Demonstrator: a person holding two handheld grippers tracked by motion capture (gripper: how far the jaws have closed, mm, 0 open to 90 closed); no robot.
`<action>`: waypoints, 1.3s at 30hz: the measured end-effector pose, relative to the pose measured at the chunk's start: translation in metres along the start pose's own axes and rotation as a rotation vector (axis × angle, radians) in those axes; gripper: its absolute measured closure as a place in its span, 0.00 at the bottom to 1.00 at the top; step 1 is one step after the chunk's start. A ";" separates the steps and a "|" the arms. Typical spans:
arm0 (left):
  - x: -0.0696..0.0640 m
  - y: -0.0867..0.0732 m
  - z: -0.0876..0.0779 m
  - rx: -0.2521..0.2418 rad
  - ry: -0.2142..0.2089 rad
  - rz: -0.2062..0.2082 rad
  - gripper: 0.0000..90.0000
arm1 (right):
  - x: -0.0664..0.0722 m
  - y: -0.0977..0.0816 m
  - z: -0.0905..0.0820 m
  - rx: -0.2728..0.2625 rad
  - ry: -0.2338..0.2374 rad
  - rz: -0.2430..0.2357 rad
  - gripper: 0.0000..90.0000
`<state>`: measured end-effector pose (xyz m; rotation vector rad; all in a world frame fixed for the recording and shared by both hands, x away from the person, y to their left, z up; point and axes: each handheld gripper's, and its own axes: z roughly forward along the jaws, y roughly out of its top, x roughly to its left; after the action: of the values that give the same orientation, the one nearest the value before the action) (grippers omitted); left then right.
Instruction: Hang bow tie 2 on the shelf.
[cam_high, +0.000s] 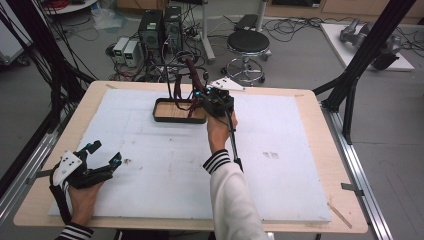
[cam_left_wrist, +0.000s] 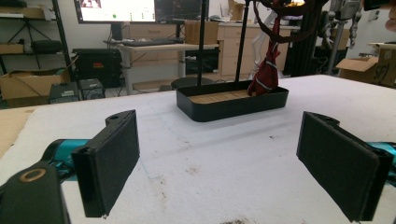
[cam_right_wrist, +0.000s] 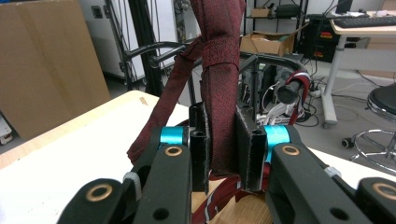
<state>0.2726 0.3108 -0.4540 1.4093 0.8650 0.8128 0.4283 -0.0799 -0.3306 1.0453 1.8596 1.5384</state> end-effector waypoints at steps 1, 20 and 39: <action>0.000 0.000 0.000 -0.001 0.001 0.001 0.15 | -0.001 -0.001 0.002 -0.003 -0.004 0.008 0.87; 0.000 0.000 0.000 0.001 -0.002 0.000 0.15 | -0.009 -0.004 0.023 0.014 -0.047 0.040 0.86; 0.000 0.000 0.000 -0.001 -0.002 -0.002 0.15 | -0.014 -0.012 0.042 0.052 -0.070 0.080 0.87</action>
<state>0.2725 0.3112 -0.4540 1.4080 0.8643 0.8100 0.4661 -0.0676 -0.3529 1.1954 1.8396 1.4855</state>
